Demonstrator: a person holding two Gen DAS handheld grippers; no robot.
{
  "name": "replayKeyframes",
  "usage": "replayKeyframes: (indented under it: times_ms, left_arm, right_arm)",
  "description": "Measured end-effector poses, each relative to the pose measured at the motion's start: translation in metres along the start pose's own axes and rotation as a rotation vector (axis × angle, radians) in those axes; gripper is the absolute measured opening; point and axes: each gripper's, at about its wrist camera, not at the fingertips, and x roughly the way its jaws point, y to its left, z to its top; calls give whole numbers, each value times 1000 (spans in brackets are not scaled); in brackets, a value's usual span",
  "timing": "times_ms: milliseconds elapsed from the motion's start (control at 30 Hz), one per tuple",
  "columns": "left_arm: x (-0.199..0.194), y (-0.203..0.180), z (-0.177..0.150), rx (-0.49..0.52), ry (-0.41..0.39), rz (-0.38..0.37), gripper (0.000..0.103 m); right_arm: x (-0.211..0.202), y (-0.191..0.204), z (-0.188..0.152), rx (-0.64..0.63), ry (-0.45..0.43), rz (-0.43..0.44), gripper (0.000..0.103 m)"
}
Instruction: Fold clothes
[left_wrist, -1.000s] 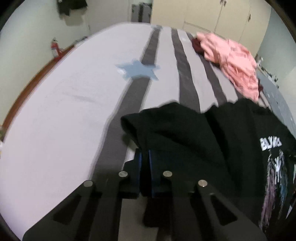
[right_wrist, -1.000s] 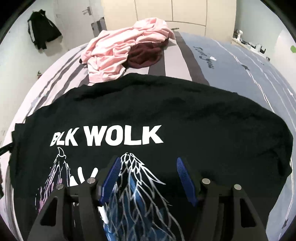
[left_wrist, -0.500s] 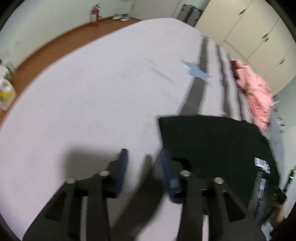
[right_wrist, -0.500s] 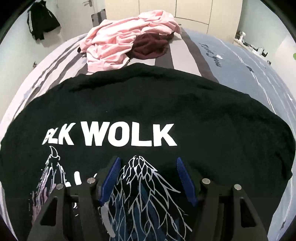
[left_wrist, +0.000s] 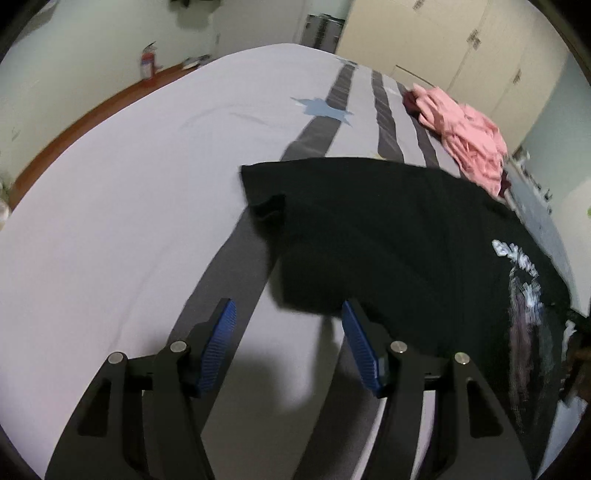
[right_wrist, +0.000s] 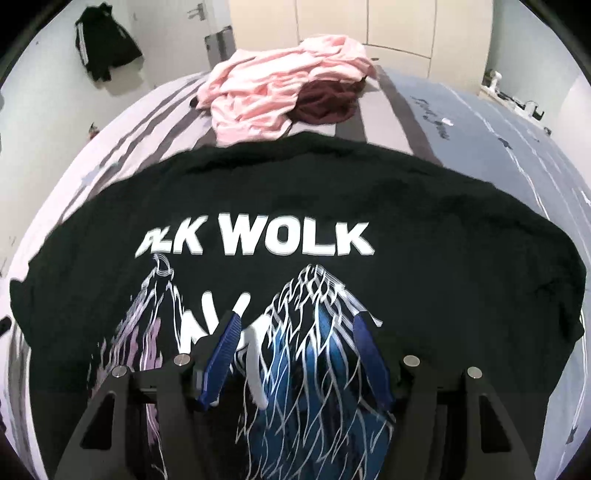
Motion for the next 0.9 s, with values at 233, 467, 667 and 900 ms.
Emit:
replayKeyframes:
  times_ms: [233,467,667,900]
  left_arm:
    - [28,-37,36,79,-3,-29,47]
    - [37,-53,45,123,75,-28,13]
    - [-18,-28,28,55,56,-27,13]
    - [-27,26,-17,-99,168,89,13]
  right_arm:
    - [1,2,-12,20,25,24,60]
    - [-1,5,-18,33,42,43,60]
    - [-7,7,-21,45,39,57,60]
    - [-12,2,-26,65,42,69,60]
